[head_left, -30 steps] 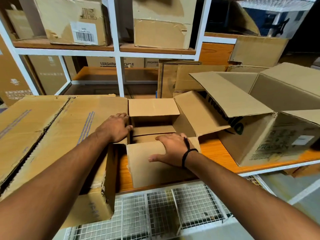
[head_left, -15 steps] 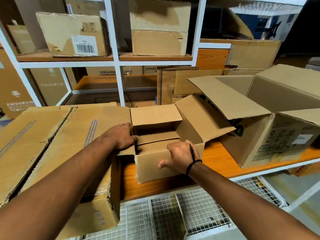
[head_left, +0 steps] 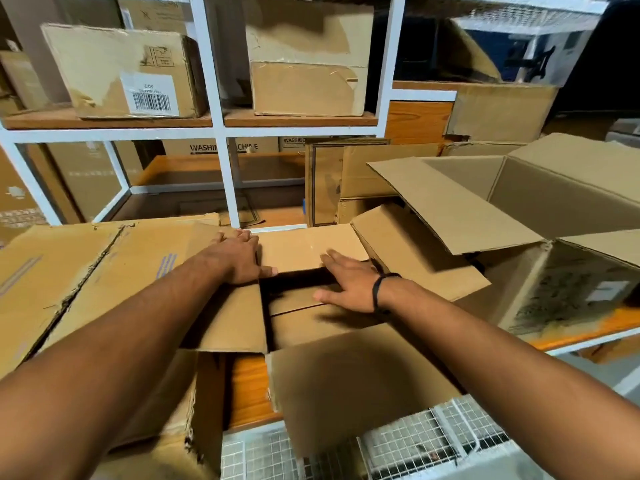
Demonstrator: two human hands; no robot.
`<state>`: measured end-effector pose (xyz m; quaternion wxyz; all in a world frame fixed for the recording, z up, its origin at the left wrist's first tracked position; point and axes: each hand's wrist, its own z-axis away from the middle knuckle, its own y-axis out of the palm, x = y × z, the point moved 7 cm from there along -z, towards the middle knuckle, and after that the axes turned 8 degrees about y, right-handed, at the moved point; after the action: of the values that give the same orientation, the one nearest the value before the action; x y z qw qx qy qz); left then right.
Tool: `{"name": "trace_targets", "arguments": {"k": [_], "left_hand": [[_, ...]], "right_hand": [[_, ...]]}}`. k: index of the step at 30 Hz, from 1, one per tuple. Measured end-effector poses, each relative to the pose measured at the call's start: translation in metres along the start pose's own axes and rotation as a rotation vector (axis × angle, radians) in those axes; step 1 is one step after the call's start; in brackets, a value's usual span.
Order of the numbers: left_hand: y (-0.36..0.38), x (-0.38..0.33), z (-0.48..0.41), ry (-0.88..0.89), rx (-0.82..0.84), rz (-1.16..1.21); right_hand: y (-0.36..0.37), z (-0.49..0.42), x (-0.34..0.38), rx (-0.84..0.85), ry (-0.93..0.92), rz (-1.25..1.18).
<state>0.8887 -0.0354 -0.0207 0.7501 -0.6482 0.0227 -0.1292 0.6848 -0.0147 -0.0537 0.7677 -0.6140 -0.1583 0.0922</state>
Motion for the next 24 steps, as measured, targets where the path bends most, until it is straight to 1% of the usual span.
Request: {"name": "trace_targets", "arguments": {"k": [2, 4, 8, 9, 10, 12, 14, 16, 18, 20, 24], "left_hand": [[0.002, 0.005, -0.007, -0.019, 0.001, -0.011], [0.005, 0.009, -0.013, -0.032, 0.015, -0.009], [0.02, 0.012, -0.014, -0.029, -0.005, 0.058], [0.022, 0.013, -0.014, -0.024, -0.019, 0.079], [0.024, 0.015, -0.013, -0.018, -0.029, 0.094], [0.026, 0.016, -0.014, -0.01, -0.047, 0.11], [0.026, 0.016, -0.014, -0.014, -0.056, 0.109], [0.028, 0.016, -0.014, -0.017, -0.053, 0.1], [0.029, 0.016, -0.015, -0.009, -0.059, 0.089], [0.028, 0.016, -0.015, -0.005, -0.067, 0.079], [0.027, 0.016, -0.014, 0.002, -0.067, 0.072]], "right_hand": [[0.003, -0.026, 0.005, -0.108, -0.071, 0.244], [0.006, -0.05, 0.009, -0.195, -0.132, 0.403], [0.008, -0.085, 0.007, -0.23, -0.146, 0.506], [0.007, -0.089, 0.008, -0.243, -0.162, 0.485], [0.0, -0.089, 0.01, -0.291, -0.202, 0.404], [-0.025, -0.082, 0.015, -0.468, -0.304, 0.206], [-0.05, -0.078, 0.014, -0.643, -0.329, 0.148], [-0.072, -0.079, 0.014, -0.776, -0.293, 0.126], [-0.089, -0.089, 0.017, -0.813, -0.199, 0.132], [-0.103, -0.104, 0.02, -0.837, -0.067, 0.162], [-0.102, -0.146, 0.018, -0.751, 0.185, 0.138]]}}
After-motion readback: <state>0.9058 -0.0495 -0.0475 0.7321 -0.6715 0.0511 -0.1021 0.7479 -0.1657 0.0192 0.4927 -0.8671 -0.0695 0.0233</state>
